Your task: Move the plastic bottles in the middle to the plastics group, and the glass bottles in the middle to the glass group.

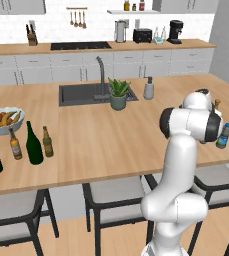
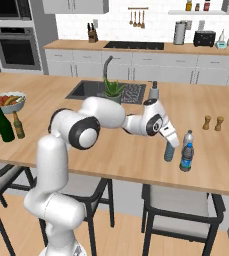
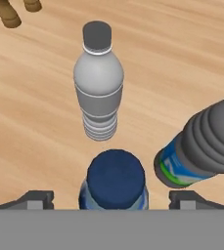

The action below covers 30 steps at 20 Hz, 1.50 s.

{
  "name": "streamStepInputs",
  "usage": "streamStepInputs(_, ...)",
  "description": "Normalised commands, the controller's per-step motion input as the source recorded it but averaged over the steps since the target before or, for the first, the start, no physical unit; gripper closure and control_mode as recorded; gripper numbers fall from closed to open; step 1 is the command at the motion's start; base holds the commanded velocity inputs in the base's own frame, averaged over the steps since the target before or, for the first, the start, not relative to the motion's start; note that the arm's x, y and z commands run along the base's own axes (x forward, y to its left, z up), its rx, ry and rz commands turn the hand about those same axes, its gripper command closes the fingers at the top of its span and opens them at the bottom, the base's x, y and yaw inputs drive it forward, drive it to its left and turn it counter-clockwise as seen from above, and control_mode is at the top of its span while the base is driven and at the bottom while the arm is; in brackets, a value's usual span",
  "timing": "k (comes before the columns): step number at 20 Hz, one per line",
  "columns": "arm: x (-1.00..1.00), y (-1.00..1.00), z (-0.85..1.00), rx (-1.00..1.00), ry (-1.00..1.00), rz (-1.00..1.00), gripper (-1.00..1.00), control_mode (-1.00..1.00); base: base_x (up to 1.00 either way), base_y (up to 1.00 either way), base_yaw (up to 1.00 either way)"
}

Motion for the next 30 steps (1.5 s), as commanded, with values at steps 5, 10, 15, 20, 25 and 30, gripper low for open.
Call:
streamStepInputs(5, 0.00, 0.00, 0.38, 0.00, 0.00, 0.00, -1.00, -1.00, 0.00, 0.00, 0.00)
streamStepInputs(10, -0.17, 0.00, 0.70, 0.00, 0.00, 0.00, -1.00, -1.00, 0.00, 0.00, 0.00)
streamStepInputs(15, -0.43, 0.03, 0.79, 0.00, 0.00, 0.00, -1.00, -1.00, 0.00, 0.00, 0.00)
streamStepInputs(20, -0.87, 0.50, 0.59, -0.06, 0.01, 0.23, -1.00, -1.00, 0.00, 0.00, 0.00)
streamStepInputs(25, -0.94, 1.00, 0.08, -0.18, 0.05, 0.59, -1.00, -1.00, 0.00, 0.00, 0.00)
streamStepInputs(30, -1.00, 0.69, 0.00, -0.05, -0.01, 0.46, -1.00, -1.00, 0.00, 0.00, 0.00)
